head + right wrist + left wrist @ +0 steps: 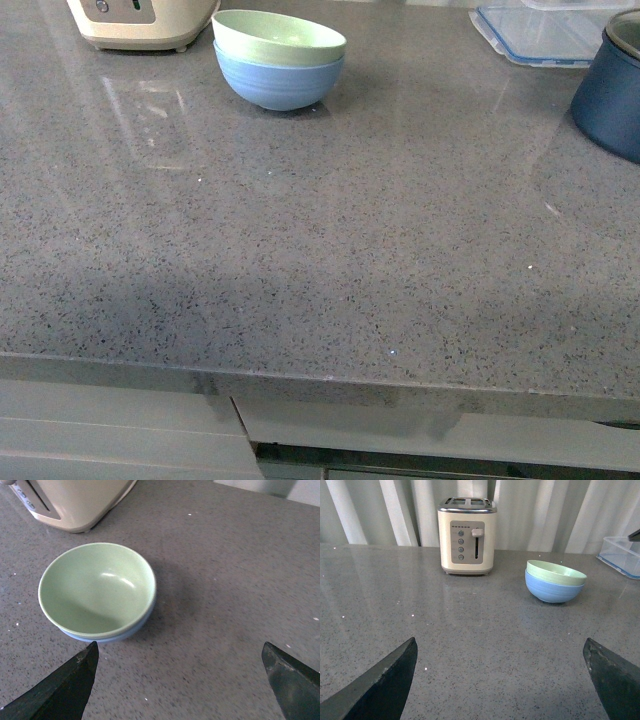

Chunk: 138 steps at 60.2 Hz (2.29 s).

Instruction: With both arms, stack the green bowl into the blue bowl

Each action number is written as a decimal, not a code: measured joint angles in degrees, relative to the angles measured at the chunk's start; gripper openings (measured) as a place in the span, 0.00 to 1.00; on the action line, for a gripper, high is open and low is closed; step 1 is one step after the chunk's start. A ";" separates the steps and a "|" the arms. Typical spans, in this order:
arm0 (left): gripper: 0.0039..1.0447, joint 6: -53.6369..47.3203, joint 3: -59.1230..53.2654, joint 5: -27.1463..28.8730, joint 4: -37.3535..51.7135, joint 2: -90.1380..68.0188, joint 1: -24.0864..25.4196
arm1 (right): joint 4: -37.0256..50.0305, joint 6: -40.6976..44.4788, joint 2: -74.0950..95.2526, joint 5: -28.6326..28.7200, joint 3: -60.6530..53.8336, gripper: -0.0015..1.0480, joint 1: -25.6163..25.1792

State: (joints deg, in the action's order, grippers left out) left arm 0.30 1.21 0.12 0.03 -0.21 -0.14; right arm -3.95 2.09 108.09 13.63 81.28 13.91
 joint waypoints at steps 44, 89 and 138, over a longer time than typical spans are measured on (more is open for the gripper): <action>0.94 0.00 0.00 0.00 0.00 0.00 0.00 | 5.49 1.95 -31.93 12.85 -33.55 0.90 -28.72; 0.94 0.00 0.00 0.00 0.00 0.00 0.00 | 45.70 -1.44 -52.37 -6.32 -67.98 0.10 -21.62; 0.94 0.00 0.00 0.00 0.00 0.00 0.00 | 35.67 -1.51 -75.95 -13.60 -80.87 0.01 -14.12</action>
State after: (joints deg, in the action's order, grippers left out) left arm 0.30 1.21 0.12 0.03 -0.21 -0.14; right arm 31.73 0.58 32.14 0.03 0.40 -0.21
